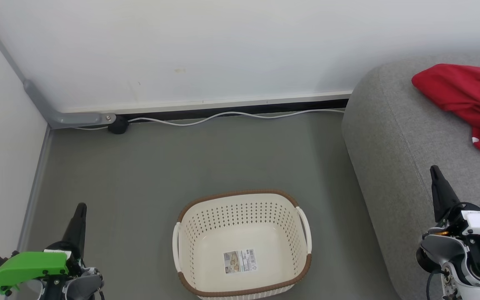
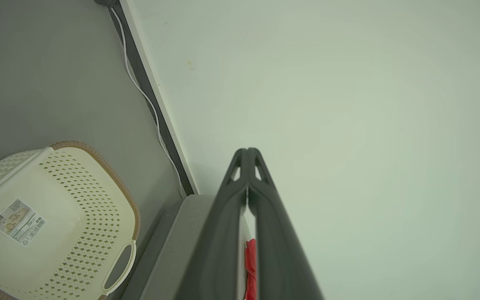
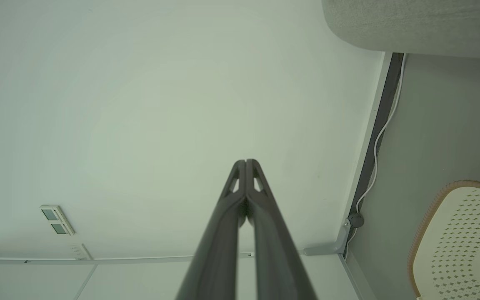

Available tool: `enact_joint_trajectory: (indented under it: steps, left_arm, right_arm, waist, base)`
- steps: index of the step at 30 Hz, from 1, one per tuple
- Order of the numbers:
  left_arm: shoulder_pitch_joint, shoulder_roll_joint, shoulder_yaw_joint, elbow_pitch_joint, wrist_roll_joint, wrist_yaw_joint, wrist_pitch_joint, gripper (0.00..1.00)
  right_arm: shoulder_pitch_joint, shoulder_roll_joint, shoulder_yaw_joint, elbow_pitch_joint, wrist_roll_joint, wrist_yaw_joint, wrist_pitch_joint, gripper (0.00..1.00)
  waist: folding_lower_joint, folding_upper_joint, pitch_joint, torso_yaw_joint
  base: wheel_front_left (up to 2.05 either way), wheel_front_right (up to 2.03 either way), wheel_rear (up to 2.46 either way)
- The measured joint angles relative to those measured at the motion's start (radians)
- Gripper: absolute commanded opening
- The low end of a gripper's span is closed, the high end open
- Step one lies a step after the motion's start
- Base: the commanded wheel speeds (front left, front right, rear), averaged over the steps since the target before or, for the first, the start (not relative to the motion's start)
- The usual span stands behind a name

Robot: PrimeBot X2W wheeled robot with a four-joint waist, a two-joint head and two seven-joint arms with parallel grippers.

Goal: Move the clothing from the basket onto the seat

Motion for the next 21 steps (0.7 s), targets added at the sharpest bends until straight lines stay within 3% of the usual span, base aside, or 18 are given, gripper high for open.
enact_joint_trajectory:
  steps: [21]
  left_arm:
    - [-0.001,0.000,0.002,0.001,0.000,0.000,0.000,0.00]
  right_arm:
    - [0.000,0.000,0.000,-0.001,0.000,0.000,0.000,0.00]
  waist:
    - [0.0000,0.0000,0.000,0.000]
  base:
    - [0.00,0.00,0.00]
